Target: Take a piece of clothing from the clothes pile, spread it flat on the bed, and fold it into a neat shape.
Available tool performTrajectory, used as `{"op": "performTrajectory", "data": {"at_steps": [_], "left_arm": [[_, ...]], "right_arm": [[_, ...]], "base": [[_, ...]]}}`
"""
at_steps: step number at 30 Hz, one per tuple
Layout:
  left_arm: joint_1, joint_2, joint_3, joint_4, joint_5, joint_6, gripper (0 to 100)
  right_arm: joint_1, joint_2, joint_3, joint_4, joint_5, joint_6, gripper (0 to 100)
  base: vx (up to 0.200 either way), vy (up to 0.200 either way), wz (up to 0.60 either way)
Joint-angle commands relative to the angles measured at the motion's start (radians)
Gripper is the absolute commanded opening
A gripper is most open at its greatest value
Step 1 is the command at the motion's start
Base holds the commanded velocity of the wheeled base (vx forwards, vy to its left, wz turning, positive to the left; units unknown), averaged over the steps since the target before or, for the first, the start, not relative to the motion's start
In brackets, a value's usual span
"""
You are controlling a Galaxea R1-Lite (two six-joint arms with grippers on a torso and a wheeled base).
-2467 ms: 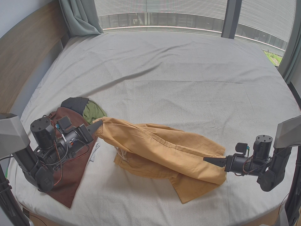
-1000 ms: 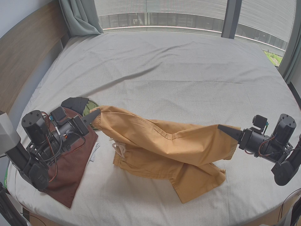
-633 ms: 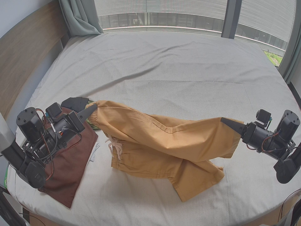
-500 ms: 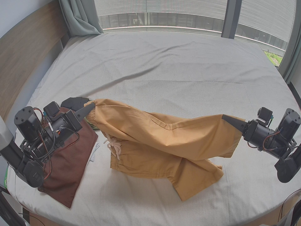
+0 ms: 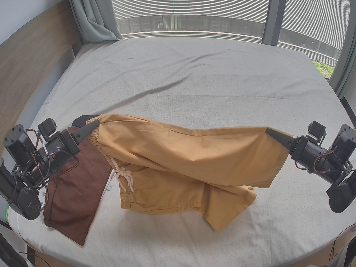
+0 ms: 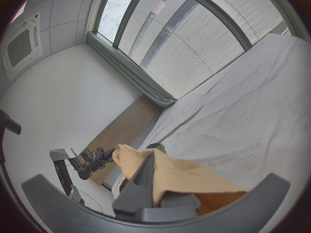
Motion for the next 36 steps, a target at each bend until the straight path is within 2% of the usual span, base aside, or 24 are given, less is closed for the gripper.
{"op": "performTrajectory", "data": {"at_steps": [1,23,36], "left_arm": [[0.025,-0.017,0.008,0.0,-0.016,0.0,0],[0.026,0.009,0.001,0.0,-0.022,0.004,0],[0.008,0.021,-0.009,0.0,-0.016,0.006,0]], "right_arm": [[-0.018,0.005,-0.011,-0.001,0.001,0.0,0],[-0.081,0.006,-0.048,-0.001,0.001,0.001,0],[-0.07,0.032,-0.059,-0.001,0.001,-0.005,0]], "base": [[0.0,0.0,0.0],[0.0,0.0,0.0],[0.0,0.0,0.0]]}}
